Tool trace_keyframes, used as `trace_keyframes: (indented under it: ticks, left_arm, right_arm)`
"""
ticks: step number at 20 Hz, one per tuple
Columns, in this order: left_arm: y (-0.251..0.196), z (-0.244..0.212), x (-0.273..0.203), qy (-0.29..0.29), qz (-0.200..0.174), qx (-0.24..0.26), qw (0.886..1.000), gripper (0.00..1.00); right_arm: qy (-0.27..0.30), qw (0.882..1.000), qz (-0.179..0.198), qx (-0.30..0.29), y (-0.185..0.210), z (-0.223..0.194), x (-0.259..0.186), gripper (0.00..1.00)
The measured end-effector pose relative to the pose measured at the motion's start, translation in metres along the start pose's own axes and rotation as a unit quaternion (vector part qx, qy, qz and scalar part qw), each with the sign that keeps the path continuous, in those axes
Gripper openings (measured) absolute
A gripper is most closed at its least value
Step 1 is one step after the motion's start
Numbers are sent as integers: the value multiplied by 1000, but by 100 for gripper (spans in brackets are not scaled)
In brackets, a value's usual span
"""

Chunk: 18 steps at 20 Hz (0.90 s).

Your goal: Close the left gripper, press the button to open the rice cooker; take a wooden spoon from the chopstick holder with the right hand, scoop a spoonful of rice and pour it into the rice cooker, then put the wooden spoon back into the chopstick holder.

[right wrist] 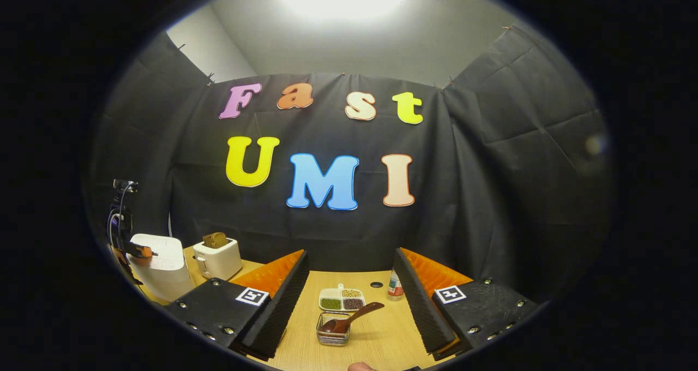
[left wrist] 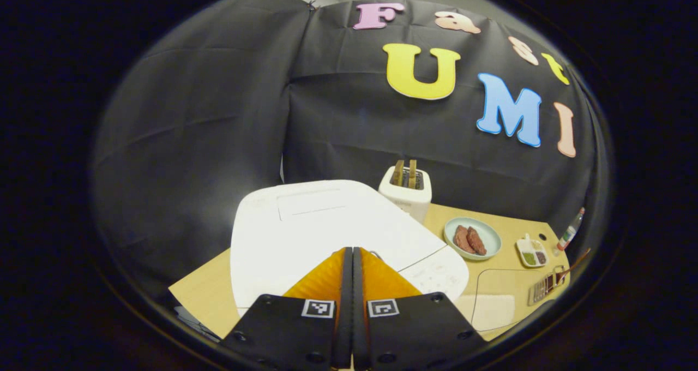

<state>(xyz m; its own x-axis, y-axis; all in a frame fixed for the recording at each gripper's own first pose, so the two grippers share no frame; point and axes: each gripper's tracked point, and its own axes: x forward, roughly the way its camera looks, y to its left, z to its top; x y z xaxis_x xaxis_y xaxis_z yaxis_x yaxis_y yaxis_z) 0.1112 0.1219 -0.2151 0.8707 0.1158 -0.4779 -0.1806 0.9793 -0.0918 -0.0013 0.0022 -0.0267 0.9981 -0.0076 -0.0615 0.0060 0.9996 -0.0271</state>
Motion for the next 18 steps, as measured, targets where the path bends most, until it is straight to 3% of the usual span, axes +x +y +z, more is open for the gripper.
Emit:
trace_keyframes:
  ticks: [4,7,10,14,18]
  left_arm:
    - [0,3,0,-4,7,10,1000,7]
    - [-1,14,-4,-8,14,66,998,8]
    - [-3,54,-16,-61,20,102,993,8]
    - [-1,89,-28,-102,18,70,992,8]
    - [1,127,-53,-165,30,62,984,9]
  right_arm:
    - [10,1000,3,6,5,-6,-2,95]
    - [-2,1000,5,0,5,1,-1,95]
    - [-3,1000,6,-1,5,1,1,95]
    - [0,1000,13,6,10,-1,6,95]
    - [-11,1000,12,-1,6,3,14,95]
